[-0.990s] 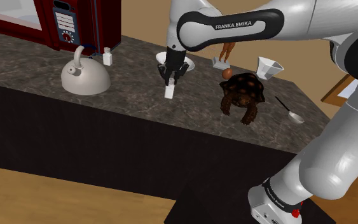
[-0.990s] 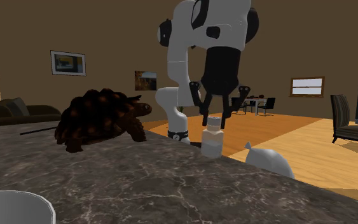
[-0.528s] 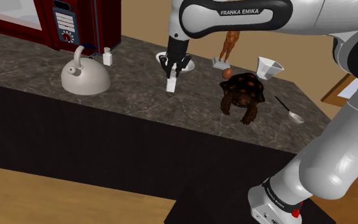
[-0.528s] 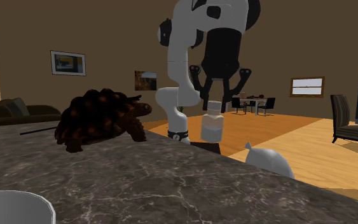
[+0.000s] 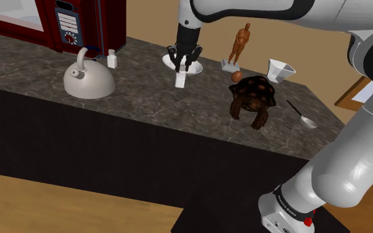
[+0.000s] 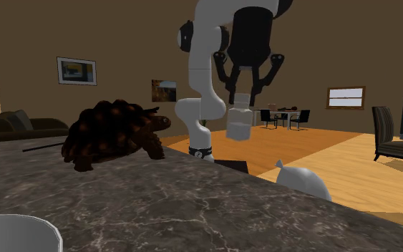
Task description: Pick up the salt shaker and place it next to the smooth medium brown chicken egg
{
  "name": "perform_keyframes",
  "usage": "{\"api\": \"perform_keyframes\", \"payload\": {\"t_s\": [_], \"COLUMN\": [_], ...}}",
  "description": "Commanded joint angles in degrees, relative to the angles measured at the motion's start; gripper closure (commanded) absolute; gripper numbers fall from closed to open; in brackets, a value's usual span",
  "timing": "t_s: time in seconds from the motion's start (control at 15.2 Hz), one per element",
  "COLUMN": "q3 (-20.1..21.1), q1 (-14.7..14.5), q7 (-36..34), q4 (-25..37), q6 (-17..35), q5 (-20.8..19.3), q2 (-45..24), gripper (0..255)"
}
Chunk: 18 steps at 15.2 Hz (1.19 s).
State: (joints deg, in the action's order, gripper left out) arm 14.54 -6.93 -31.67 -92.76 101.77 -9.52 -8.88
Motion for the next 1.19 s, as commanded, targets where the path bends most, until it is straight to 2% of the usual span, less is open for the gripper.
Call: {"api": "perform_keyframes", "payload": {"t_s": [0.0,0.53,1.12], "q3": [0.04,0.16,-5.05], "q1": [-0.05,-0.34,6.81], "q7": [0.17,0.73,12.74], "q4": [1.39,7.89,1.06], "q6": [-1.54,-7.35,-4.03], "q5": [0.08,0.01,1.93], "q2": [0.14,-0.55,4.71], "gripper": [255,255,255]}}
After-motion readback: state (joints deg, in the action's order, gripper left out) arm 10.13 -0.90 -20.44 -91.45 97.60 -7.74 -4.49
